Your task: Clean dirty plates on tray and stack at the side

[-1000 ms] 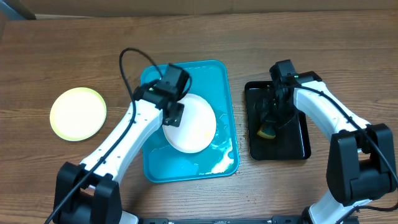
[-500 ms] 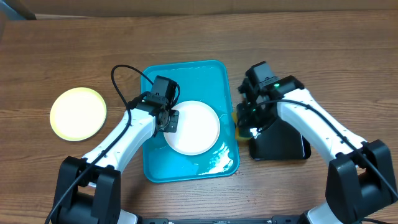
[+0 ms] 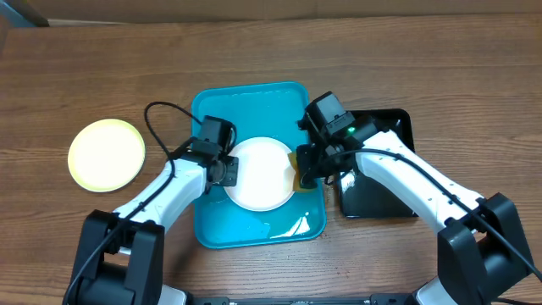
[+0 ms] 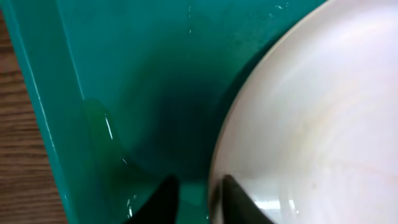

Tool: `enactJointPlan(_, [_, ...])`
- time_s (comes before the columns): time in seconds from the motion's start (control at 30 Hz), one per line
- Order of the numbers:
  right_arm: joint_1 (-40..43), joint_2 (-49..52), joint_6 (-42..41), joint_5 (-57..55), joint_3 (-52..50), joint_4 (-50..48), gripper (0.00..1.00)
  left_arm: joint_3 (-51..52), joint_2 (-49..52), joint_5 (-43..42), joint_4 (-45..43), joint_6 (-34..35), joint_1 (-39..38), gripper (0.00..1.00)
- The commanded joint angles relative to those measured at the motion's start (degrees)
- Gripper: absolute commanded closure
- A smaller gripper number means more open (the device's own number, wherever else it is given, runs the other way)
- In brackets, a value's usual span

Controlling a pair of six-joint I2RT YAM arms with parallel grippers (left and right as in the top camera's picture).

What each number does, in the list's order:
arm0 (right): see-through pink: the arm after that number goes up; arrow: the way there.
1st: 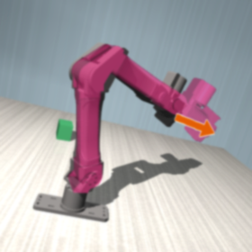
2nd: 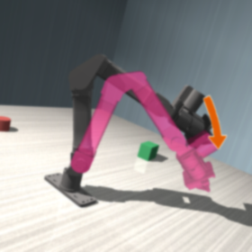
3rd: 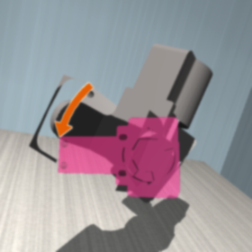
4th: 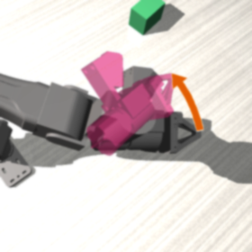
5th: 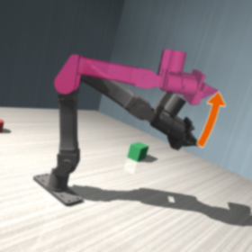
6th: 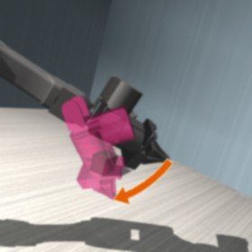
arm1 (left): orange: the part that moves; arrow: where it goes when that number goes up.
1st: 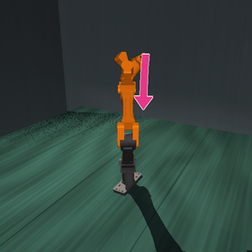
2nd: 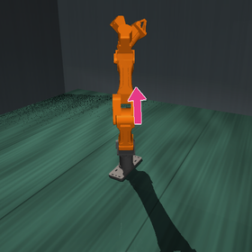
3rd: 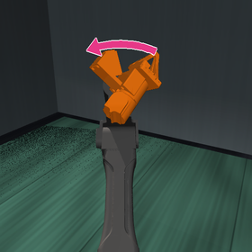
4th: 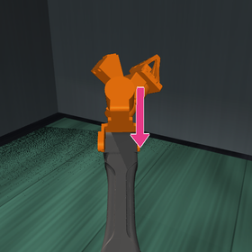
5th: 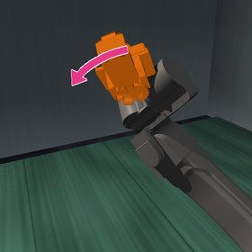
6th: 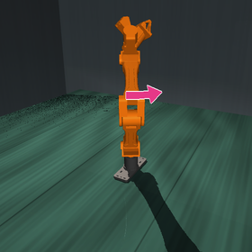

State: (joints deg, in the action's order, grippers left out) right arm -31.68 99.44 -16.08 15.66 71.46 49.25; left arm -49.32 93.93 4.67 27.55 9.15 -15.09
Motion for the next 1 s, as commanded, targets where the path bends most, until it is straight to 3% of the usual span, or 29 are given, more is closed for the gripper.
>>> enactJointPlan(0.0, [-1.3,-1.4,-1.3,-0.5,1.4,-1.6,0.96,1.1,0.6,-5.3,-0.9,0.7,2.7,0.90])
enactJointPlan(0.03, [-1.5,-1.4,-2.1,-1.5,1.4,-2.0,0.96,1.2,0.6,-6.5,-1.2,0.7,3.1,0.95])
enactJointPlan(0.4, [-5.7,-0.8,-3.5,-2.6,1.2,-7.5,0.96,1.3,3.3,-14.8,-1.3,-3.4,4.8,0.96])
enactJointPlan(0.97, [-10.7,14.4,-9.8,-13.3,1.2,-10.5,0.96,1.3,4.4,-14.8,-0.5,0.0,8.4,0.96])
